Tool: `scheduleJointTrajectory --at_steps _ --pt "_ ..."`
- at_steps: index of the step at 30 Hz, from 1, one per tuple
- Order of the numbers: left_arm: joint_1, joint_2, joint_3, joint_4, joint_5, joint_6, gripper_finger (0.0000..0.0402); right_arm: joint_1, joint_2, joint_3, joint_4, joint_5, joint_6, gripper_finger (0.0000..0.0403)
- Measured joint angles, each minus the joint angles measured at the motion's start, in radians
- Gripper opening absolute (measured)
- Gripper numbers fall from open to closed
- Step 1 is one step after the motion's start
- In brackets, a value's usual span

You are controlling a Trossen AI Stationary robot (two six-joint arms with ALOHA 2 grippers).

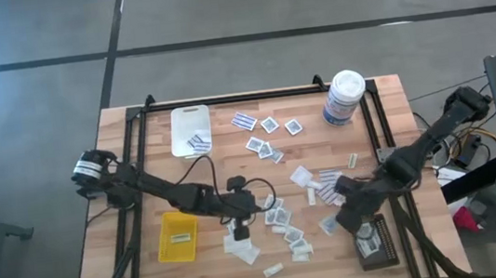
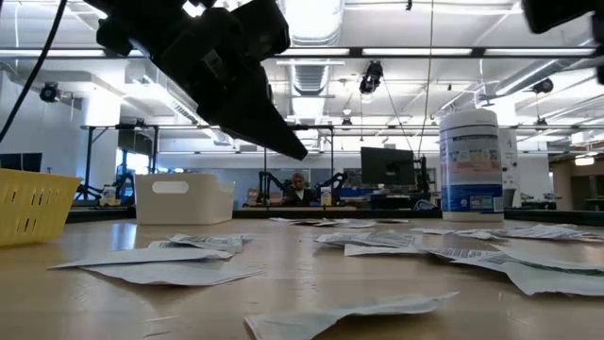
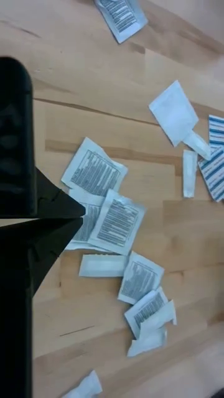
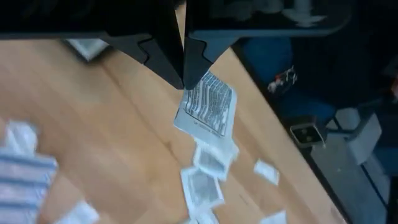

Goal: Pick & Place First Aid Supplies
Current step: Put the towelette pack into the black bin

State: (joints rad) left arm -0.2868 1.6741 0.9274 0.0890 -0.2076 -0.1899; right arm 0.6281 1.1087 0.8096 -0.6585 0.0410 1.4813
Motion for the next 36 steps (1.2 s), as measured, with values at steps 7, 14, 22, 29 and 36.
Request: scheduleJointTrajectory --at_steps 7,14,22,29,36 --pt "-0.016 -0.002 0.0 -0.048 0.0 -0.014 0.0 0.137 -0.042 -0.001 -0.104 -0.019 0.173 0.0008" --pt "-0.037 -0.01 0.0 -0.09 0.0 -0.019 0.0 0.28 -0.029 -0.002 -0.146 -0.041 0.378 0.0008" --pt "-0.048 -0.011 0.0 -0.1 0.0 -0.019 0.0 0.371 0.037 -0.004 -0.198 -0.053 0.538 0.0008" --pt "-0.048 -0.011 0.0 -0.115 0.0 -0.012 0.0 0.369 0.137 -0.004 -0.166 -0.052 0.554 0.0008" --pt "-0.048 -0.011 0.0 -0.115 0.0 -0.004 0.0 0.369 0.215 -0.004 -0.108 -0.159 0.59 0.0011"
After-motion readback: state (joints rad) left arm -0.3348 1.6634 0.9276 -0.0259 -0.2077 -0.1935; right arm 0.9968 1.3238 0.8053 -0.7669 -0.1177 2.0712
